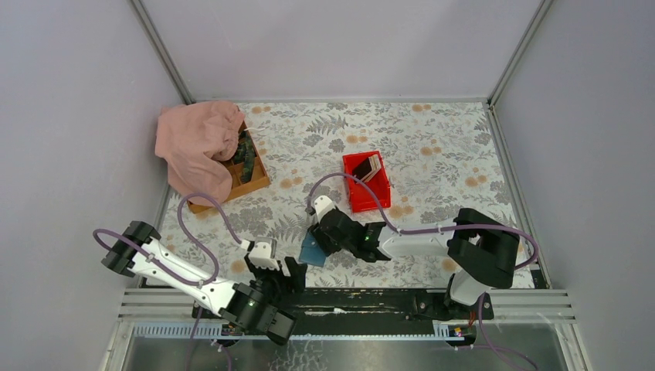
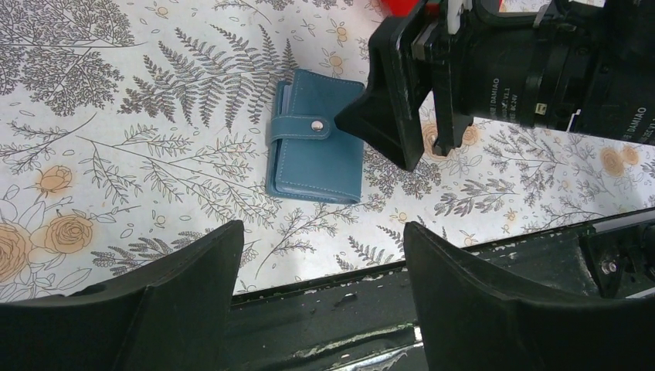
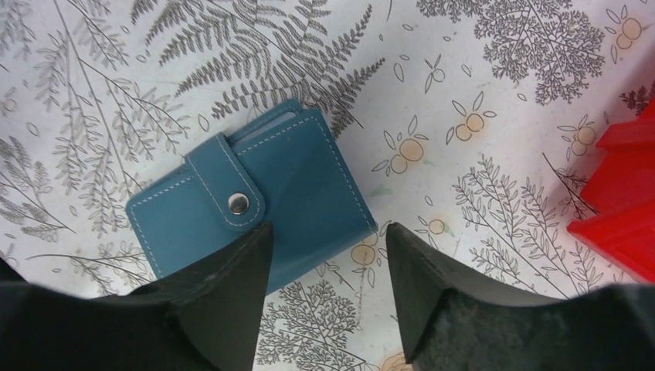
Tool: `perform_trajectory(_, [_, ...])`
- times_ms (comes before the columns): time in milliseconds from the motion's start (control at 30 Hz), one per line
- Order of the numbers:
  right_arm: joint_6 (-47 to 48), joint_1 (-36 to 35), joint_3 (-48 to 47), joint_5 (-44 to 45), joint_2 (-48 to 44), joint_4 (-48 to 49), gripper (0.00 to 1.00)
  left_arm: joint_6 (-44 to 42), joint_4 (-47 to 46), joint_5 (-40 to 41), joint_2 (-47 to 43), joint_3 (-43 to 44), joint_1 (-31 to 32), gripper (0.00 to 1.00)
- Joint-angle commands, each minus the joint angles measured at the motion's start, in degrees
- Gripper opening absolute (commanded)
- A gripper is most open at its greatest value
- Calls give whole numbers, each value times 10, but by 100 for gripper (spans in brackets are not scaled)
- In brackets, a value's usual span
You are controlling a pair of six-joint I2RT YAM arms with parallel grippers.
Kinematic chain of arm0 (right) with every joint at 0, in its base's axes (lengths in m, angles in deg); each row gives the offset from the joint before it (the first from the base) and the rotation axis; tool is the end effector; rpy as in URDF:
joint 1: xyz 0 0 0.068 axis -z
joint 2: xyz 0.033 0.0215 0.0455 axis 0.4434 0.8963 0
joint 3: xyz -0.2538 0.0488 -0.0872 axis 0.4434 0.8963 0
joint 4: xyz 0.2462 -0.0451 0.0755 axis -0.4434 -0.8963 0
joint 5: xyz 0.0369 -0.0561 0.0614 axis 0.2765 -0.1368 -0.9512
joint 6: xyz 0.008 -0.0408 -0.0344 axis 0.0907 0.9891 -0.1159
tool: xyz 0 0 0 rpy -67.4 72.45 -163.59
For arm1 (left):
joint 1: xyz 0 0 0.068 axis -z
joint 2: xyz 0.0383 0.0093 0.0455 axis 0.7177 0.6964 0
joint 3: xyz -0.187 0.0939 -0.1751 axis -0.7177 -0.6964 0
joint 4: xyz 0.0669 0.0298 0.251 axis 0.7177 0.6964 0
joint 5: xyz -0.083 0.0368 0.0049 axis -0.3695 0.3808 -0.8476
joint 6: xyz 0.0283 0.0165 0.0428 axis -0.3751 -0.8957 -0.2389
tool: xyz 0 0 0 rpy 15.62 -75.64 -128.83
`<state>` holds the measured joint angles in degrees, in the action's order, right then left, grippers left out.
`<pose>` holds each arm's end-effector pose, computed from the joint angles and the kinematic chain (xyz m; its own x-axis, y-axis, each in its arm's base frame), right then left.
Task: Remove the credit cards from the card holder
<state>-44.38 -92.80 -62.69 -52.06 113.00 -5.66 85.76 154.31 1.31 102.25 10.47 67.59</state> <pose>0.1424 0.3026 0.1732 -0.3978 -0.4387 -0.8057 -0.7318 0.6814 -0.0097 -0.0216 -0.1305 0.2224 -0.4910 -0.1867 -0.8509 0.1788 0.9344 -0.3082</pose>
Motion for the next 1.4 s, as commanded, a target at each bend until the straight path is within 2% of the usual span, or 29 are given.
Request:
perform_trajectory(0, [6,1,6,19,-10,22,68,267,21,18,4,8,2,82])
perform_trajectory(100, [8,9,-2,11,2,5,67,261,18,19,-5,7,2,82])
perform_trajectory(300, [5,10,-3,-33,13,7,48,240,-7,23,-28,-7,2,81])
perform_trajectory(467, [-2,11,-6,-42,21,2,9,232,-7,22,-25,-2,2,81])
perform_trajectory(533, [-3,11,-6,-30,18,-4,1,228,-8,25,-20,-1,2,80])
perform_trajectory(567, [-1,11,-7,-24,18,-7,0,225,-7,26,-18,0,2,80])
perform_trajectory(700, [3,11,-14,12,-11,-31,1,214,7,29,-17,1,2,77])
perform_trajectory(733, [2,11,-15,12,-18,-38,7,214,17,28,-26,2,2,78])
perform_trajectory(800, [0,12,-11,-4,-42,-34,30,200,35,30,-53,7,2,78])
perform_trajectory(867, [-1,11,0,-33,-67,-18,43,166,48,35,-90,14,2,78])
perform_trajectory(967, [4,9,-10,-63,-74,-17,46,122,62,33,-146,26,1,78])
perform_trajectory(1100, [25,-12,-75,-64,-19,-55,48,82,54,33,-188,27,1,78])
perform_trajectory(1200, [28,-23,-109,-52,26,-72,49,83,58,30,-176,30,1,78])
perform_trajectory(1367, [18,-23,-93,-57,37,-51,49,68,63,23,-143,47,-3,78])
